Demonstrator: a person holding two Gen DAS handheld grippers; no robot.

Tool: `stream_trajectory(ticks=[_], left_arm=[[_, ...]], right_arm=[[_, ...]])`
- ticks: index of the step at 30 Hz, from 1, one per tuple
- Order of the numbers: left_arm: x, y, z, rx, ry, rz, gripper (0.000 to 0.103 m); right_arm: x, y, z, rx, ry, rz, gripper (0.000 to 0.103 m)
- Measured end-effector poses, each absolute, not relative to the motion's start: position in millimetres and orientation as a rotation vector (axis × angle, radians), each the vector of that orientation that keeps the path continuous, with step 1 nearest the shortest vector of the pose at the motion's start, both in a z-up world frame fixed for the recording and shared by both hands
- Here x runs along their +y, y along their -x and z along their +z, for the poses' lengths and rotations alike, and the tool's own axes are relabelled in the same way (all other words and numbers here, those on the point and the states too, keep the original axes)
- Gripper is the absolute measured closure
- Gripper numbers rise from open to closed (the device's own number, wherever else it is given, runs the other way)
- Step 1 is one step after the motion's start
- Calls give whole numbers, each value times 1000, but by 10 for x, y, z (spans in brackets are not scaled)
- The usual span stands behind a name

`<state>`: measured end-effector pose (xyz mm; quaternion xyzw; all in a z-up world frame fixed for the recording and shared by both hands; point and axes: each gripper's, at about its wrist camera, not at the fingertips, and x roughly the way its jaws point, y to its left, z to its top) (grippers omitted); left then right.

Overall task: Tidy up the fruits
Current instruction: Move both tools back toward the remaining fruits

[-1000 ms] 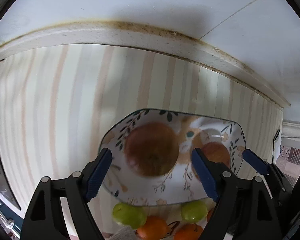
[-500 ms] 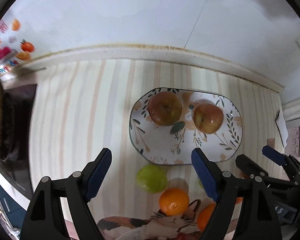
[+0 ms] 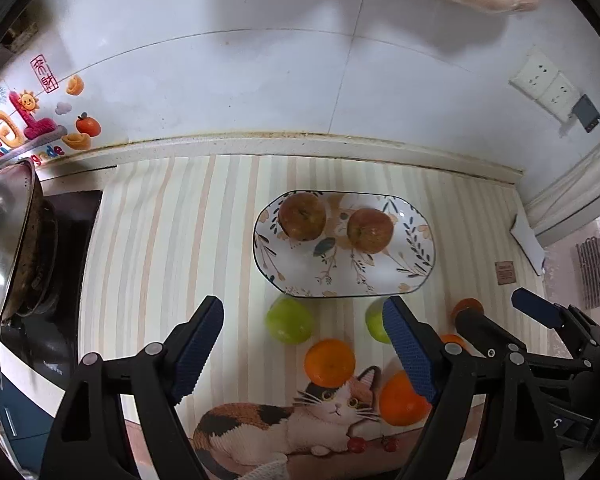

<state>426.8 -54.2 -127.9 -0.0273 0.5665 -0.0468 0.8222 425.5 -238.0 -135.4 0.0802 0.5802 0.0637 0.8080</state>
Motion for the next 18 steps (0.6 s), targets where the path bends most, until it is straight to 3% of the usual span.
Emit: stream_trajectory(ticks=[10,18], left_arm=[[-548,-4031,-1437,1253,80,-88,22],[-780,-4104,-2368,1472,67,-93,22]], right_arm=[[-2630,-3973,-1456,1258,-319,116,11],[-2903,-4065,-2247,1391,-453,78,11]])
